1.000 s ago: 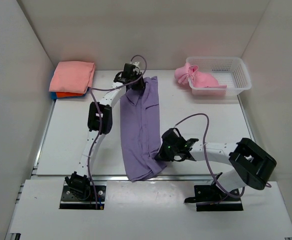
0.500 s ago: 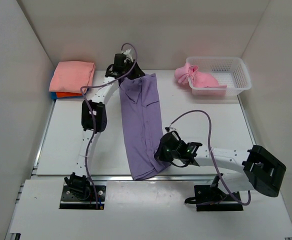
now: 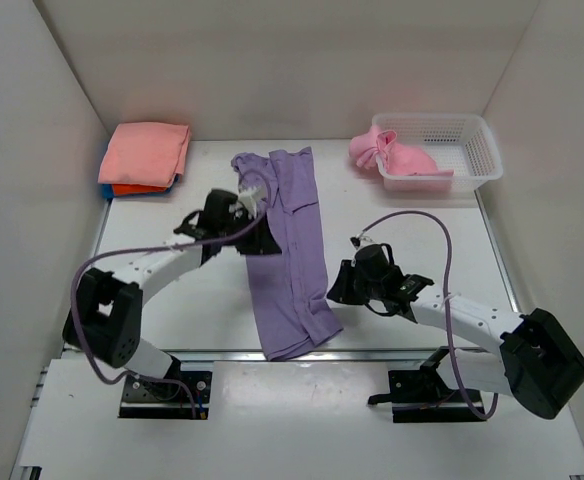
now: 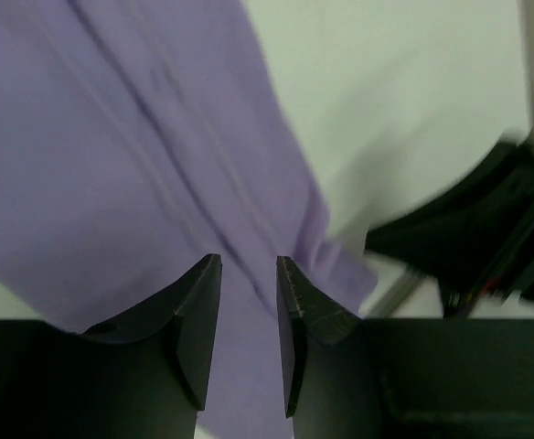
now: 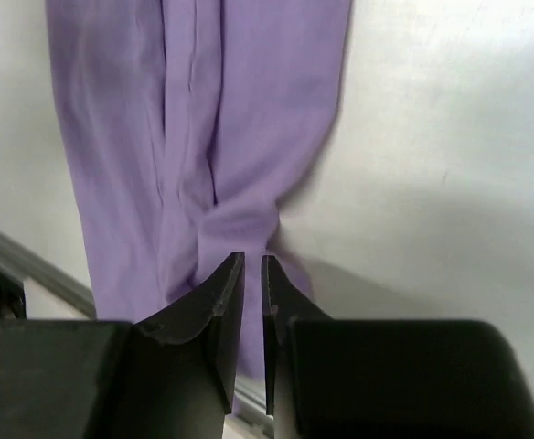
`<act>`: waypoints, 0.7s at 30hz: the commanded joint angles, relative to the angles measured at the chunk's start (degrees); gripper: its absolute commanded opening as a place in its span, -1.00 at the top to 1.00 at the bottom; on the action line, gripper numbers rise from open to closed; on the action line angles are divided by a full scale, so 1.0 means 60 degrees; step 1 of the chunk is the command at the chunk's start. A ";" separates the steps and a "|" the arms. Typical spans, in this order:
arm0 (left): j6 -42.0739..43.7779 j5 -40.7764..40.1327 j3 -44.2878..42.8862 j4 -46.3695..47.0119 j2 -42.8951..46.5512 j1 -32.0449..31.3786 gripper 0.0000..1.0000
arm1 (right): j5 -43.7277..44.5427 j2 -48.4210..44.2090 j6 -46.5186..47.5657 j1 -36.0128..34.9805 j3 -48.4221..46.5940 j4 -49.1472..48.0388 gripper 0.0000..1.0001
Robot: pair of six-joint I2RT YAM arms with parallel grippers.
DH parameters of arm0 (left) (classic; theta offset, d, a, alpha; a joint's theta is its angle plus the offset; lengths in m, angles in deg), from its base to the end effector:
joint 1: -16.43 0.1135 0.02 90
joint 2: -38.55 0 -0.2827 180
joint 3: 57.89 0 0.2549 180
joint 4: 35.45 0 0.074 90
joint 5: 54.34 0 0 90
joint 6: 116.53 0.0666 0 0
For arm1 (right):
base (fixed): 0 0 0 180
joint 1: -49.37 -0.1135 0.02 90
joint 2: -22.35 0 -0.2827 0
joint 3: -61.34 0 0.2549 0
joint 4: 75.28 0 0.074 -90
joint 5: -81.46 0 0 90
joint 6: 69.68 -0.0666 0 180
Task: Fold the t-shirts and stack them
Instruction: Rotate the tshirt 90 degrees, then grab the bottom of the folded rectangular tshirt with both arms
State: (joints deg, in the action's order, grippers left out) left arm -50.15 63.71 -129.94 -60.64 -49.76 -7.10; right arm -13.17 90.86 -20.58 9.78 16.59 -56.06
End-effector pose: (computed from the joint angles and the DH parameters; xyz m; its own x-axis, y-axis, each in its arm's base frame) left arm 0.3138 -0.1708 0.2368 -0.8267 -0.0257 -0.5620 0.3757 0.7183 -0.5855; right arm 0.1911 0.1650 0.1781 -0.8428 0.1499 -0.5169 -0.1705 0.8366 0.5206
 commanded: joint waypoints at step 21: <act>-0.1351 -0.0384 0.5665 -0.0635 0.3453 -0.2831 -0.28 | -0.3258 0.0007 0.1090 0.0813 0.1117 0.0238 0.25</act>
State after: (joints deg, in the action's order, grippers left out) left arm -55.20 61.44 -97.72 -65.95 -31.18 -22.99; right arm -31.22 90.30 -15.27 15.35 23.65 -53.55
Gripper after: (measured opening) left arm 0.635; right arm 0.370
